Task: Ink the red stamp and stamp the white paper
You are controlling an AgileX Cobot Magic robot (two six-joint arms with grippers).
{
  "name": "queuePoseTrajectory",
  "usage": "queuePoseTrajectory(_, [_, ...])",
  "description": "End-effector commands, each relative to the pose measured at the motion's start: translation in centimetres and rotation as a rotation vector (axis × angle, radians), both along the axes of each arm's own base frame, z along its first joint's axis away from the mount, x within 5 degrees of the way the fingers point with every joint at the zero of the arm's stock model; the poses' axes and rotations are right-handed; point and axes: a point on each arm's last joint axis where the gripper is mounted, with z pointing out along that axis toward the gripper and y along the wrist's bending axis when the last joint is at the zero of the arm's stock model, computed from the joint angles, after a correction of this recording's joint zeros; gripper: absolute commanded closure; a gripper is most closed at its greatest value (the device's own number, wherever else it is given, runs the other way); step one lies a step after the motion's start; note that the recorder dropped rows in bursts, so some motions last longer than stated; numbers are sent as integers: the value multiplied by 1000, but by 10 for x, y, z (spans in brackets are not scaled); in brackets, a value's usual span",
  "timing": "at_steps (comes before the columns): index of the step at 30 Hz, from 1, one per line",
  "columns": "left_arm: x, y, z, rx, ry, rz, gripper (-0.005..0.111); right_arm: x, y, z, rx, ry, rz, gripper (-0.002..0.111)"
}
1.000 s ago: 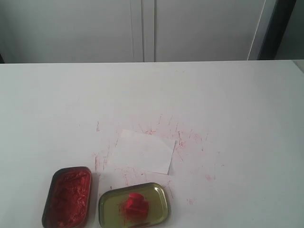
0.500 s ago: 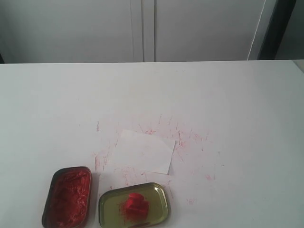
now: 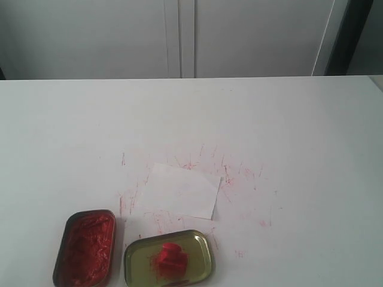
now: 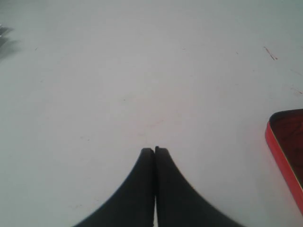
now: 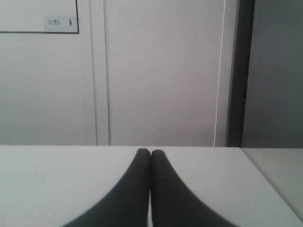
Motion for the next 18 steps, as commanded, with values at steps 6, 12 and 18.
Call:
queuePoseTrajectory(6, [0, 0, -1, -2, 0, 2, 107, -1, 0, 3, 5, -52, 3, 108])
queuePoseTrajectory(12, [0, 0, -1, -2, 0, 2, 107, -1, 0, 4, 5, -60, 3, 108])
queuePoseTrajectory(18, [0, 0, -1, -2, 0, 2, 107, -1, 0, 4, 5, -60, 3, 108])
